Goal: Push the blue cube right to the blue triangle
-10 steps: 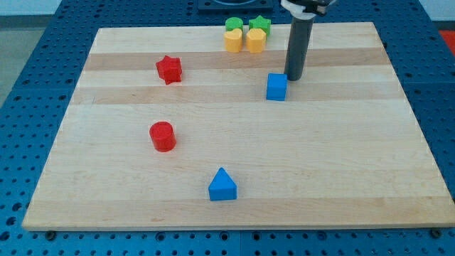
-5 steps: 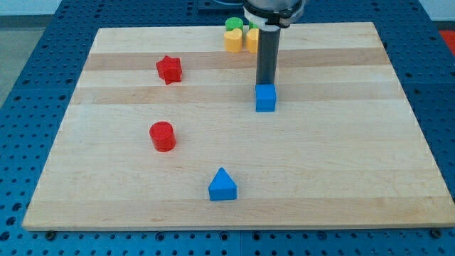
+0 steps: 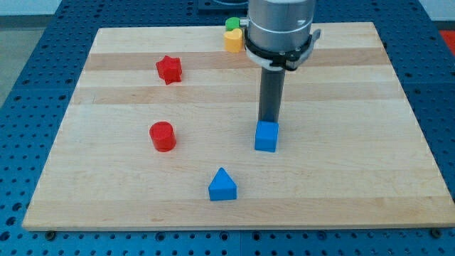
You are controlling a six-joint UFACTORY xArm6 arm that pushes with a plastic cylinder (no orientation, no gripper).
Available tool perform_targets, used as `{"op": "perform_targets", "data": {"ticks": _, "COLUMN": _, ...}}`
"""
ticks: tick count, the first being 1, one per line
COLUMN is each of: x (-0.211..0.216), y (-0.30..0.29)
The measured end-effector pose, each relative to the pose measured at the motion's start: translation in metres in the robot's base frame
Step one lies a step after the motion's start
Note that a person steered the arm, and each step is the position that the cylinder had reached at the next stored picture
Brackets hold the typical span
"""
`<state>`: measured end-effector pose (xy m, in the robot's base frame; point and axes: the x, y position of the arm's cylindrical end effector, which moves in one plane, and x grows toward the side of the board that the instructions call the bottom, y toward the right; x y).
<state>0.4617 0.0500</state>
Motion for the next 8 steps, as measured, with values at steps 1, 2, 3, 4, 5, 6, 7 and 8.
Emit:
{"op": "perform_targets", "data": {"ticks": 1, "x": 0.018, "y": 0.0}}
{"op": "perform_targets", "data": {"ticks": 2, "x": 0.033, "y": 0.0}}
{"op": "perform_targets", "data": {"ticks": 3, "x": 0.049, "y": 0.0}}
{"op": "perform_targets", "data": {"ticks": 4, "x": 0.064, "y": 0.0}}
{"op": "perform_targets", "data": {"ticks": 5, "x": 0.076, "y": 0.0}}
{"op": "perform_targets", "data": {"ticks": 6, "x": 0.084, "y": 0.0}}
{"op": "perform_targets", "data": {"ticks": 7, "x": 0.089, "y": 0.0}}
{"op": "perform_targets", "data": {"ticks": 8, "x": 0.088, "y": 0.0}}
